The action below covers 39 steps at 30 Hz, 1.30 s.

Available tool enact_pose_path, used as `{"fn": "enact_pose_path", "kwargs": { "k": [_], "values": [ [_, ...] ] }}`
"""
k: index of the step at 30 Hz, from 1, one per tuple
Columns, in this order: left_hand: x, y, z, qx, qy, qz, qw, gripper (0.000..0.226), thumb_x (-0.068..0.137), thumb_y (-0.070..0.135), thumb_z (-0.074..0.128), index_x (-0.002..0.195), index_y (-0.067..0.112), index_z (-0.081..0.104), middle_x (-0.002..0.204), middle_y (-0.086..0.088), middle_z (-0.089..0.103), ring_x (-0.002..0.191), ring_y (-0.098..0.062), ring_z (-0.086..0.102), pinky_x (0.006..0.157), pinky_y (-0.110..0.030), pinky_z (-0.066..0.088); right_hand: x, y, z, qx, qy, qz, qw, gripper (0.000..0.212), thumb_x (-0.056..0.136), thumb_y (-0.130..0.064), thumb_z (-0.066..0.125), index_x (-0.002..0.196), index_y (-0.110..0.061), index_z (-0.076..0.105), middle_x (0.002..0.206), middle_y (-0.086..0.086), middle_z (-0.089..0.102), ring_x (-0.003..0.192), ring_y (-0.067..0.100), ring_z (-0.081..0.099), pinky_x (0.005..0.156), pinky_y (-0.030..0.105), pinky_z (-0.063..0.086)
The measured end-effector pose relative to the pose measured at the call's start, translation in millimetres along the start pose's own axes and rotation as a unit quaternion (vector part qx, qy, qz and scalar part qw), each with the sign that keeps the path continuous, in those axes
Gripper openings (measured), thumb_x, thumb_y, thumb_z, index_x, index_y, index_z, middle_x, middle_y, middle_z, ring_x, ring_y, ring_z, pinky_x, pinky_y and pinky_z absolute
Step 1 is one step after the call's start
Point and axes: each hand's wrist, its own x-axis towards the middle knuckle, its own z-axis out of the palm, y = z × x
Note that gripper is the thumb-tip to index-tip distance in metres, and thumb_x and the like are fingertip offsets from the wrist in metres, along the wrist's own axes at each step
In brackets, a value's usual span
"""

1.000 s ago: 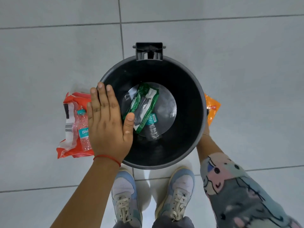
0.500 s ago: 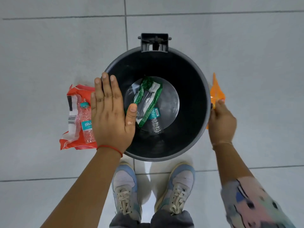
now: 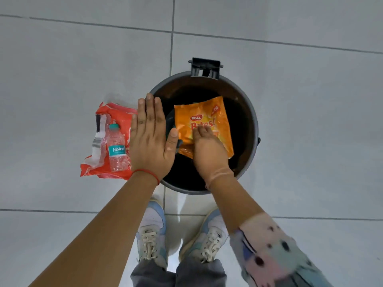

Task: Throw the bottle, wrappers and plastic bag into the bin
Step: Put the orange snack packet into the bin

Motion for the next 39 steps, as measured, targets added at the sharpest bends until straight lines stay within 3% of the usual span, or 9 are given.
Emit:
{"fn": "enact_pose_path", "kwargs": {
  "k": [4,8,10,19,22,27,29,33,39],
  "values": [
    [1,3,1,0.016,-0.003,0.004,1.0,0.083,0.088,0.055,-0.013,0.145,0.001,0.013,0.154,-0.019,0.015,0.142,-0.03,0.01,0.115,-0.039,0.005,14,-7,18,-0.008,-0.075,-0.007,0.997,0.069,0.098,-0.024,0.045,0.149,-0.009,0.001,0.159,0.009,0.0,0.144,0.029,-0.003,0.118,0.041,0.009],
    [0,-1,2,0.023,-0.009,0.012,1.0,0.082,0.088,0.055,-0.012,0.145,0.001,0.012,0.154,-0.019,0.014,0.142,-0.031,0.009,0.115,-0.041,0.006,-18,15,-7,-0.043,0.262,-0.042,0.963,0.067,0.096,-0.044,0.039,0.147,-0.006,0.019,0.155,0.015,0.017,0.142,0.033,0.009,0.115,0.042,0.005],
    [0,-1,2,0.028,-0.01,0.016,0.999,0.082,0.089,0.055,-0.011,0.145,0.0,0.013,0.154,-0.02,0.016,0.142,-0.032,0.011,0.115,-0.043,0.009,-25,32,-15,-0.026,0.34,0.003,0.94,0.068,0.095,-0.046,0.041,0.145,-0.003,0.023,0.153,0.018,0.022,0.141,0.035,0.014,0.114,0.043,0.007],
    [-1,-1,6,0.028,-0.02,0.018,0.999,0.082,0.089,0.055,-0.008,0.145,0.001,0.017,0.153,-0.018,0.019,0.142,-0.031,0.013,0.115,-0.043,0.013,-19,45,-9,-0.041,0.33,0.056,0.941,0.078,0.092,-0.055,0.036,0.146,0.0,0.018,0.154,0.021,0.017,0.142,0.035,0.01,0.114,0.043,0.009],
    [-3,0,-2,-0.068,0.028,0.027,0.997,0.082,0.09,0.055,-0.008,0.144,-0.001,0.017,0.153,-0.02,0.019,0.142,-0.03,0.01,0.116,-0.041,0.012,-18,46,-9,-0.046,0.331,0.061,0.94,0.076,0.093,-0.052,0.038,0.146,0.0,0.017,0.154,0.021,0.016,0.142,0.035,0.01,0.114,0.045,0.01],
    [-14,-42,-1,-0.175,0.186,-0.187,0.949,0.073,0.096,0.052,0.011,0.143,-0.003,0.018,0.153,-0.021,0.019,0.142,-0.025,0.009,0.117,-0.032,0.01,-18,47,-8,-0.056,0.334,0.058,0.939,0.077,0.093,-0.051,0.039,0.146,0.0,0.016,0.154,0.021,0.016,0.142,0.034,0.01,0.114,0.044,0.011],
    [-15,-71,20,-0.111,0.127,-0.29,0.942,0.063,0.098,0.041,0.028,0.145,0.001,0.015,0.154,-0.018,0.017,0.143,-0.031,0.009,0.118,-0.043,0.014,-18,49,-7,-0.065,0.337,0.058,0.937,0.075,0.094,-0.049,0.038,0.146,0.001,0.016,0.154,0.022,0.016,0.142,0.035,0.01,0.114,0.045,0.012],
    [-18,-112,66,0.008,-0.071,-0.323,0.944,0.067,0.096,0.034,0.043,0.148,0.017,0.004,0.156,-0.016,0.006,0.143,-0.035,0.002,0.116,-0.048,0.007,-15,50,-4,-0.083,0.348,0.056,0.932,0.074,0.095,-0.048,0.037,0.145,0.002,0.015,0.153,0.023,0.016,0.142,0.036,0.011,0.114,0.045,0.012],
    [-17,-137,92,0.016,-0.137,-0.331,0.934,0.065,0.097,0.022,0.046,0.148,0.029,0.007,0.157,-0.014,0.002,0.143,-0.034,0.006,0.116,-0.045,0.015,-14,51,-2,-0.094,0.359,0.054,0.927,0.073,0.096,-0.048,0.037,0.145,0.002,0.017,0.153,0.024,0.017,0.141,0.037,0.012,0.114,0.045,0.012]
  ]
}}
